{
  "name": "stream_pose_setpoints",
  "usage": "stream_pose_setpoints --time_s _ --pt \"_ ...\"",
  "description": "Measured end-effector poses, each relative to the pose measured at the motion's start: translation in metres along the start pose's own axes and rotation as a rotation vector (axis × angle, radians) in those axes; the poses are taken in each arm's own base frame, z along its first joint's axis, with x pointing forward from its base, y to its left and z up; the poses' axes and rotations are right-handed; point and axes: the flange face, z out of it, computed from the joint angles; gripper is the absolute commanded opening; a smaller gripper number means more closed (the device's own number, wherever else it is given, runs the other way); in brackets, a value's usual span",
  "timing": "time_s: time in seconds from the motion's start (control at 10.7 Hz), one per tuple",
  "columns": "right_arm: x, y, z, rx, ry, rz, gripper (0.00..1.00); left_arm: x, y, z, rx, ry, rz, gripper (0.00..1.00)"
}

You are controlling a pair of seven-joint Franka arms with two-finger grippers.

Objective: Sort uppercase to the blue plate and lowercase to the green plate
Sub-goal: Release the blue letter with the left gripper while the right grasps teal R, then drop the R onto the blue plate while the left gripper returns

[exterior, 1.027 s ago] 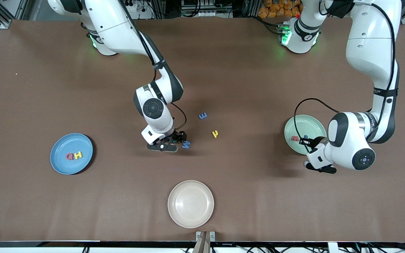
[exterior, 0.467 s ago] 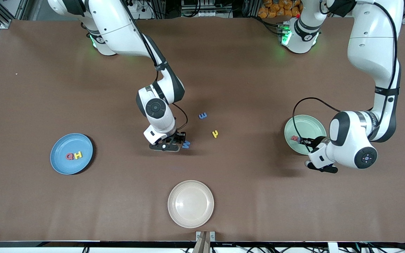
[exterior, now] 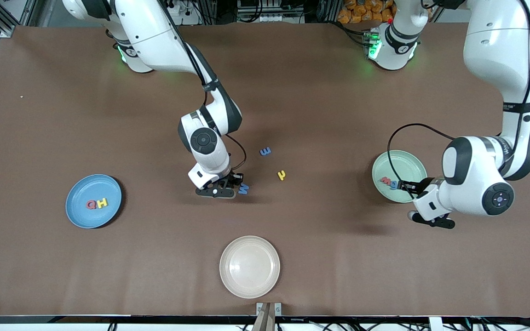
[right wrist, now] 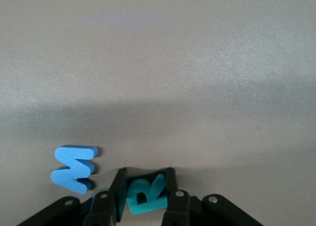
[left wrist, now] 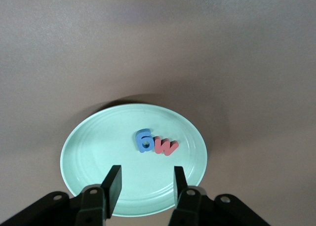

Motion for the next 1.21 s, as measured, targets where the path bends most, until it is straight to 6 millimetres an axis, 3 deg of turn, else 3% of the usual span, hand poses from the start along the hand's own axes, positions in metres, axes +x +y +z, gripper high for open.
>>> stream_pose_setpoints --time_s 0.19,0.37,0.56,0.84,0.93,1.21 --pt "0.017 0.023 -0.001 -0.012 0.009 0.001 0.00 -0.002 0.005 -0.015 0.015 0.020 0.029 0.55" --pt "0.053 0.072 -0.009 -0.022 0.027 0.006 0.00 -0.003 0.011 -0.030 0.034 0.043 0.048 0.57" --pt "0.087 0.133 -0.038 -0.067 -0.010 0.016 0.00 -0.004 0.032 -0.052 0.061 0.080 0.045 0.83" --pt "0.116 0.232 -0.107 -0.133 -0.110 -0.075 0.00 -0.012 0.093 -0.090 0.076 0.147 0.001 0.94" --pt "0.124 0.264 -0.120 -0.147 -0.111 -0.103 0.00 -0.016 0.112 -0.096 0.072 0.158 -0.019 0.95" --pt "0.132 0.345 -0.125 -0.154 -0.170 -0.135 0.00 -0.026 0.183 -0.096 0.038 0.163 -0.104 0.95"
